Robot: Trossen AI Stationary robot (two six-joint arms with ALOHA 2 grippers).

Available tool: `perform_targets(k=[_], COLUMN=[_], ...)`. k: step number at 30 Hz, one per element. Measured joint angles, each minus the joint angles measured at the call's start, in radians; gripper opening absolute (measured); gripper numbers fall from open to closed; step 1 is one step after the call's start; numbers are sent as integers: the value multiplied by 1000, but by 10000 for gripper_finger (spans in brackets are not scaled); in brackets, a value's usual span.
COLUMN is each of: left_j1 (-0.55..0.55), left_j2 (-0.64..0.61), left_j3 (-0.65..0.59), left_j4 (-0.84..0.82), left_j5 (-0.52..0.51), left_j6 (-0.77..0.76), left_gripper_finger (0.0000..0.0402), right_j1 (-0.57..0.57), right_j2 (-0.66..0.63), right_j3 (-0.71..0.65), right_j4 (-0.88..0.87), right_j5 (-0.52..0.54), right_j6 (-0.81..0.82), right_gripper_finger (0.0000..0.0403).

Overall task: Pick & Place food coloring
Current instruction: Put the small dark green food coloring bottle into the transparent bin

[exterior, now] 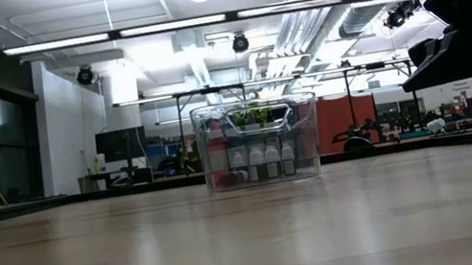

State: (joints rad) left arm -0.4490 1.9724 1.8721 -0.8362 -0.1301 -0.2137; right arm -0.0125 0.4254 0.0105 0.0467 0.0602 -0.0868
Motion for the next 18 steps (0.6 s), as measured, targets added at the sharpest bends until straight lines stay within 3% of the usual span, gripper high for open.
perform_targets(k=[14,18], left_j1=[192,262], left_j2=[-94,-116], left_j3=[-5,-44], left_j4=[-227,-224], left_j5=[-81,-120], left_j6=[-159,-210], left_gripper_finger=[43,43], right_j1=[0,0], right_j2=[0,0], right_j3=[0,0], right_j4=[-1,0], right_j5=[0,0], right_j6=[0,0], right_gripper_finger=[0,0])
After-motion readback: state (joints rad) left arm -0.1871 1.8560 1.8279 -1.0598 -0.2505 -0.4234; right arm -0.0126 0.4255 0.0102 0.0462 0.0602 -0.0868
